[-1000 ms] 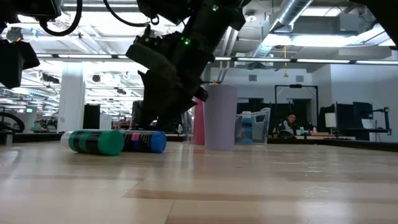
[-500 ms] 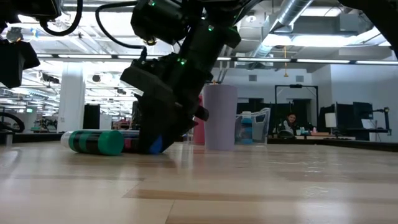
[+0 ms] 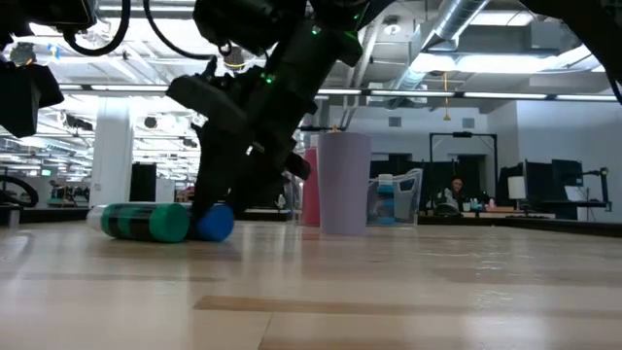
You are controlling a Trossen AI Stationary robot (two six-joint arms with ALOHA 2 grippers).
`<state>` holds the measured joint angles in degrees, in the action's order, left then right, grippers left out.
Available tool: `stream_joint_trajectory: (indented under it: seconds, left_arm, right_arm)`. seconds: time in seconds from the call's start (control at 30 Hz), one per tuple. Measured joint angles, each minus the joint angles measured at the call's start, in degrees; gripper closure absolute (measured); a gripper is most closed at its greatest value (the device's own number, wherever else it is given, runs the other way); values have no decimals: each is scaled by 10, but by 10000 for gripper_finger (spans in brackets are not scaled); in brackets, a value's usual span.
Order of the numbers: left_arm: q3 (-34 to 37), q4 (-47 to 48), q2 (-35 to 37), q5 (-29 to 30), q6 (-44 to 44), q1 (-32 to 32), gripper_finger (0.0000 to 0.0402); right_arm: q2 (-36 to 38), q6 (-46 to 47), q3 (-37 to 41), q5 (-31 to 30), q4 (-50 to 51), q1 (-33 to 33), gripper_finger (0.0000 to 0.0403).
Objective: Pick & Place Paint Supplies
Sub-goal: Put the blue paint bottle into the transparent bin
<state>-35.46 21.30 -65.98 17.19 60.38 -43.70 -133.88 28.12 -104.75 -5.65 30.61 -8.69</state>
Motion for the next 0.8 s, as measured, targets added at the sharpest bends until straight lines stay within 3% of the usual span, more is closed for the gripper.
stream_joint_trajectory:
  seconds: [0.8]
  left_arm:
    - [0,-10,0,0,3,0,106]
  right_arm:
    - [-6,-28,-7,-4,5,12,240]
